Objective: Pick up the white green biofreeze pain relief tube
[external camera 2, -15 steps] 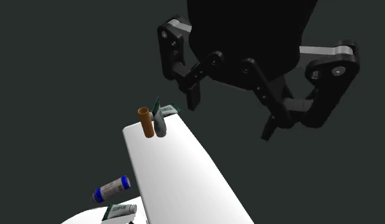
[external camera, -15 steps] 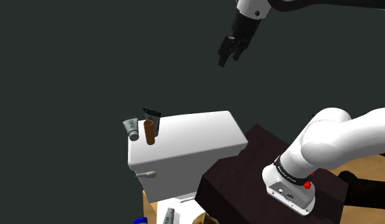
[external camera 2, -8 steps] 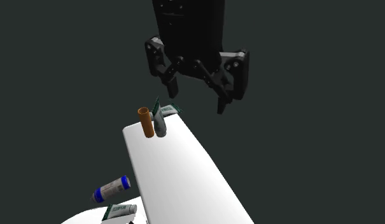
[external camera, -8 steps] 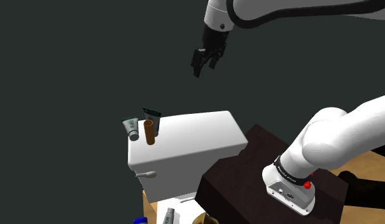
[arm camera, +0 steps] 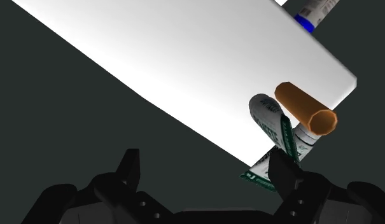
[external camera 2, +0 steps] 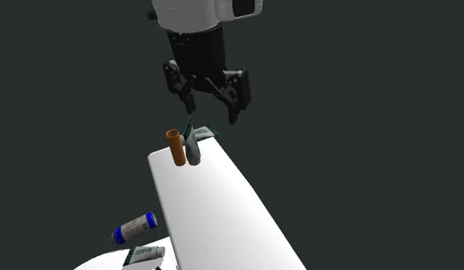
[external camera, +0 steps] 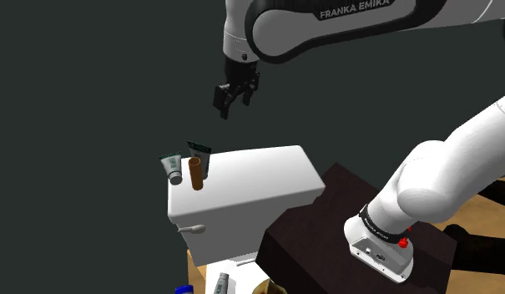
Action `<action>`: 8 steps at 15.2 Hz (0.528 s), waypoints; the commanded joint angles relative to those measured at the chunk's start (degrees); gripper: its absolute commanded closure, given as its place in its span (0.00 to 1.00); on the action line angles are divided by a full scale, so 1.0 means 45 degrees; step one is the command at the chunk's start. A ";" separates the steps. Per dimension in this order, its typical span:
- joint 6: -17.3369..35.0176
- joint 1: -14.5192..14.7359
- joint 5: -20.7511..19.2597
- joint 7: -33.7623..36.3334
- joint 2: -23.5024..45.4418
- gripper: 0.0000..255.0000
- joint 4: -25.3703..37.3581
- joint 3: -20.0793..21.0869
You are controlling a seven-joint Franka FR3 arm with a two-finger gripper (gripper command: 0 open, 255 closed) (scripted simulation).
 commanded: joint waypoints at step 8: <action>0.0121 0.0876 -0.1912 0.1989 0.4491 0.00 0.3353 0.1122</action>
